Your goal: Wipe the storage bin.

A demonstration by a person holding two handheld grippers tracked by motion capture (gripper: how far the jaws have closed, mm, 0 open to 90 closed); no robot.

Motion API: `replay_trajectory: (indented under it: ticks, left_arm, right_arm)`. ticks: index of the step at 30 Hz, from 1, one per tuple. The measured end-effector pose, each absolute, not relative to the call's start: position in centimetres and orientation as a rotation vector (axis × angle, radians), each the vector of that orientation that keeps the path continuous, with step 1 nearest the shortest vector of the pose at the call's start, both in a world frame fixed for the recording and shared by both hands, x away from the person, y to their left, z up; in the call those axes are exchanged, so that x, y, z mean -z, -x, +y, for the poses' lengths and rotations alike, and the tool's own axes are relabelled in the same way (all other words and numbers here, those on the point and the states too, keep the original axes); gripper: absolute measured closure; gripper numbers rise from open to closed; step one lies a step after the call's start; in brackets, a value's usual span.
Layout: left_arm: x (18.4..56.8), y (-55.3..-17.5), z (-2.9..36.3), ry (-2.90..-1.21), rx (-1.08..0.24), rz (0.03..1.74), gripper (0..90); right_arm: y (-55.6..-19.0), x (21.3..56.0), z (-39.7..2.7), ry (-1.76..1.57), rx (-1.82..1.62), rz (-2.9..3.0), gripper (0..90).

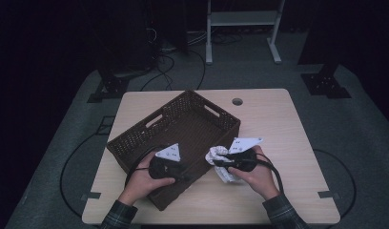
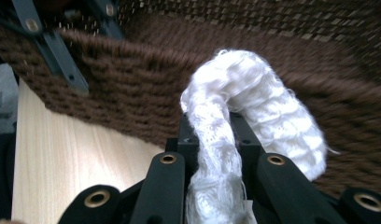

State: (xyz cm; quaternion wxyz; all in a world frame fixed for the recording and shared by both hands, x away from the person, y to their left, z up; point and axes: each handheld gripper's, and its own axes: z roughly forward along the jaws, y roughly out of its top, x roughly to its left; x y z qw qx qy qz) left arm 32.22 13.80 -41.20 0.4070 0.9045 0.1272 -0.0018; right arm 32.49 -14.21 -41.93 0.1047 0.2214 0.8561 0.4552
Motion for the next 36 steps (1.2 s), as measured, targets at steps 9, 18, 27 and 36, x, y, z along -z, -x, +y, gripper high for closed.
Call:
replay_trajectory:
  ticks: [9, 18, 27, 36]
  left_arm:
    - [41.2, -32.2, 13.8, -2.281, 0.005, 0.321, 61.6]
    - [41.2, -32.2, 13.8, -2.281, 0.007, 0.324, 61.6]
    - [41.2, -32.2, 13.8, -2.280, 0.008, 0.324, 61.5]
    - [41.2, -32.2, 13.8, -2.282, 0.006, 0.320, 61.5]
  right_arm:
    - [-32.9, 44.4, -12.6, -0.652, -1.243, 2.628, 77.6]
    - [-33.3, 45.9, -12.4, -0.677, -1.188, 2.677, 77.5]
    - [-33.6, 47.1, -12.1, -0.698, -1.145, 2.721, 77.5]
    - [-33.6, 47.5, -11.7, -0.687, -1.092, 2.773, 77.4]
